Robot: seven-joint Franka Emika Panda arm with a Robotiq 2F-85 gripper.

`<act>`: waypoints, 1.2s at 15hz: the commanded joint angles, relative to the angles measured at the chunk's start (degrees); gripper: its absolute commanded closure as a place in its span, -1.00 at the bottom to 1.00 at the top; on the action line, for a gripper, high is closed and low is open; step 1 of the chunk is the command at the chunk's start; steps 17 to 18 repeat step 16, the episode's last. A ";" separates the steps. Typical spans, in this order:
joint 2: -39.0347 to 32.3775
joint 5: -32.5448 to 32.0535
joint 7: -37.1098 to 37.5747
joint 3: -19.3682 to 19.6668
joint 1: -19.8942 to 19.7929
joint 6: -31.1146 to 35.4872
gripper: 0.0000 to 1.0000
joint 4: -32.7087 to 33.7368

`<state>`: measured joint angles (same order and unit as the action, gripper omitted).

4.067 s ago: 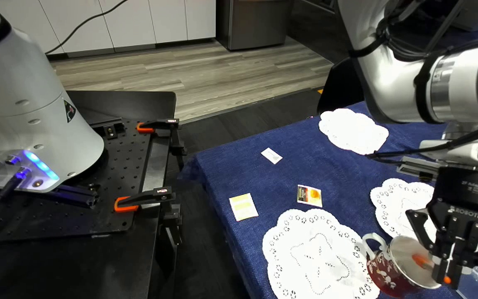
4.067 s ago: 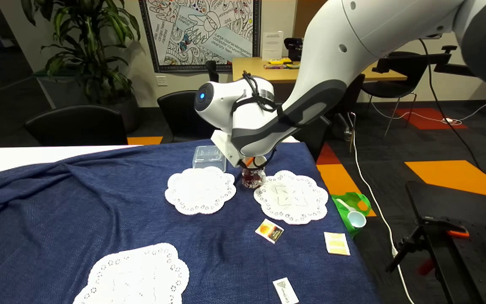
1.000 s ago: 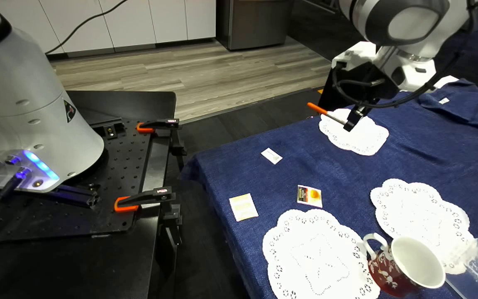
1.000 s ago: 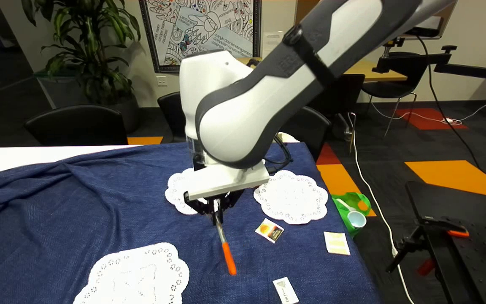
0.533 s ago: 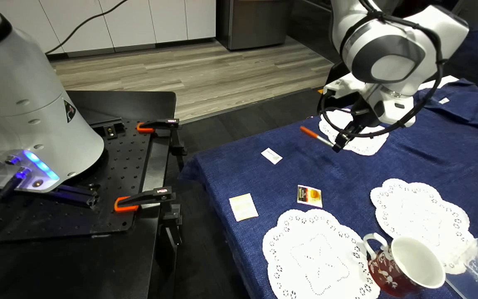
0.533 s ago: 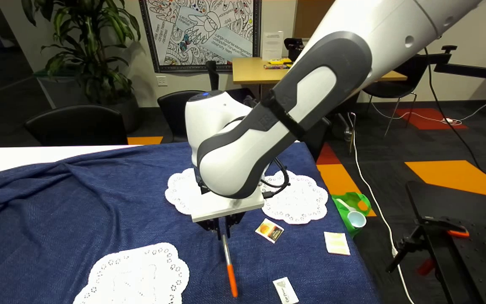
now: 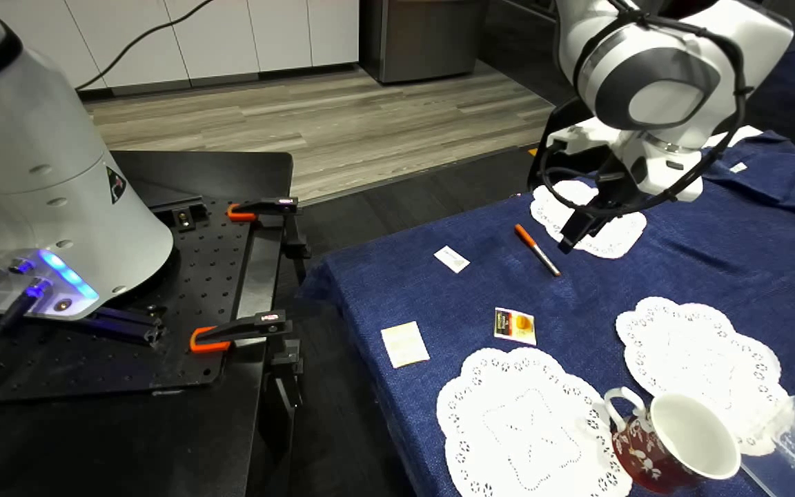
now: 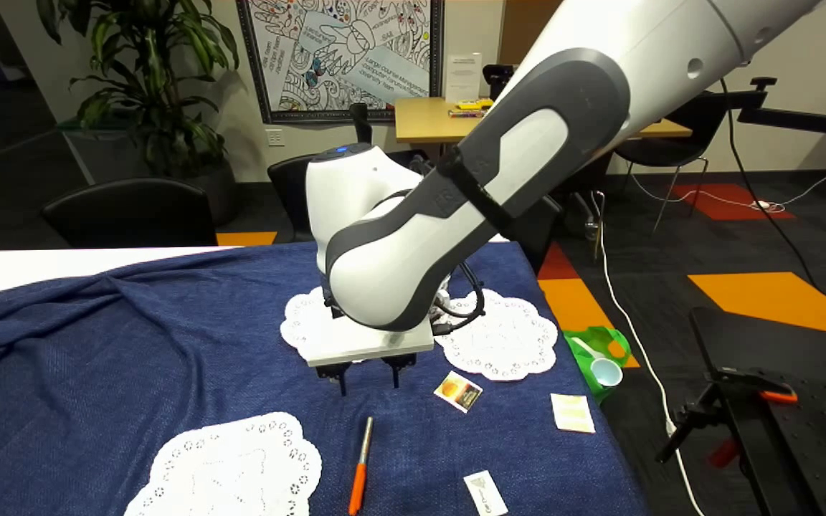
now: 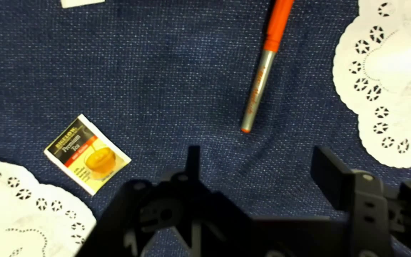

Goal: Put the sharpie on the table

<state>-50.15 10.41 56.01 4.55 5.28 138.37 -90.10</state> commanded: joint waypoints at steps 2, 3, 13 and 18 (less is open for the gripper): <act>10.31 -0.42 5.80 2.56 2.99 2.07 -1.00 -9.04; 12.28 -0.95 7.37 3.27 3.67 2.40 -1.00 -10.64; 25.54 -4.17 14.87 3.10 3.51 7.25 -1.00 -21.45; 26.69 -4.18 14.88 3.04 3.49 7.44 -1.00 -22.91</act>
